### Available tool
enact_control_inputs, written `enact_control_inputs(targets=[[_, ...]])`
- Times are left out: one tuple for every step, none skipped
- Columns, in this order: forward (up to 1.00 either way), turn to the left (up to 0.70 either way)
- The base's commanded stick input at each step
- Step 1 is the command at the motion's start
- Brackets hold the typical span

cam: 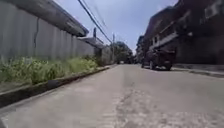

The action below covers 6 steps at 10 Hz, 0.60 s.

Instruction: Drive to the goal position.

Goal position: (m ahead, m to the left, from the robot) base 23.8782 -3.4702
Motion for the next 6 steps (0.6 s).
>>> enact_control_inputs(targets=[[1.0, 0.01], [1.0, 0.01], [1.0, 0.01], [1.0, 0.01], [1.0, 0.01], [1.0, 0.01]])
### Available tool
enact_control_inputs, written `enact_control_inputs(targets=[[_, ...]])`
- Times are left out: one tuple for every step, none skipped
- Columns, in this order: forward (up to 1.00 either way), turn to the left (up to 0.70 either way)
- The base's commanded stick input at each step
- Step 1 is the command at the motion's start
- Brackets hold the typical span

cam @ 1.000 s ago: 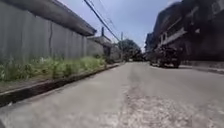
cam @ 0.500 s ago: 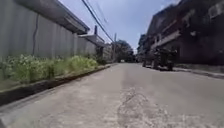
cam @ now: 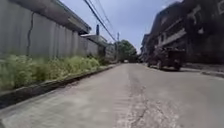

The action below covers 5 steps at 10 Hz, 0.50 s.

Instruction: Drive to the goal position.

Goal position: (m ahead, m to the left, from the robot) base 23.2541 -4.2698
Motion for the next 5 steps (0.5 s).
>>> enact_control_inputs(targets=[[1.0, 0.01], [1.0, 0.01], [1.0, 0.01], [1.0, 0.01], [1.0, 0.01]])
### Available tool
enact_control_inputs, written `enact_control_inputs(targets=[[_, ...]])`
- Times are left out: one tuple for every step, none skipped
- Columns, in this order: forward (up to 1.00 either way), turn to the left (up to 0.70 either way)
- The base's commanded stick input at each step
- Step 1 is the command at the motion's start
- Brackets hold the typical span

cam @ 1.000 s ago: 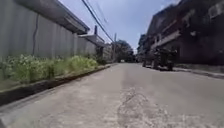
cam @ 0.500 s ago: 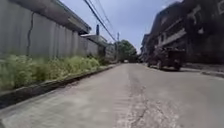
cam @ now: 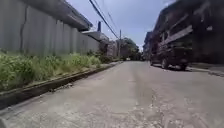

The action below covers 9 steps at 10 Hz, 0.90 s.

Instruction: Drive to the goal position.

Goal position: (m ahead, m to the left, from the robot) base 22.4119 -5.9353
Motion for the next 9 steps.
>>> enact_control_inputs(targets=[[1.0, 0.01], [1.0, 0.01], [1.0, -0.04], [1.0, -0.39], [1.0, -0.39], [1.0, -0.39], [1.0, -0.39], [1.0, -0.39], [1.0, -0.39]])
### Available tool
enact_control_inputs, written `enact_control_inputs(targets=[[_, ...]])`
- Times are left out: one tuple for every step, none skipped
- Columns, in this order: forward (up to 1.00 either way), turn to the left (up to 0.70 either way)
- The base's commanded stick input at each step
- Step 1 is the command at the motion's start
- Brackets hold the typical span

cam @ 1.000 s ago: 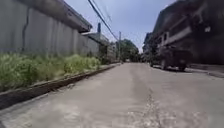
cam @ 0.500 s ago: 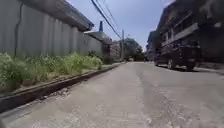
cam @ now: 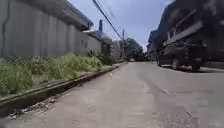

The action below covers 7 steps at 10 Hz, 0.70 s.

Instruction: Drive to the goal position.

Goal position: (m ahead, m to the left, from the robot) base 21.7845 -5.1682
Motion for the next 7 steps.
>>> enact_control_inputs(targets=[[1.0, -0.39], [1.0, -0.23], [1.0, 0.01], [1.0, 0.01], [1.0, 0.01], [1.0, 0.01], [1.0, 0.01]])
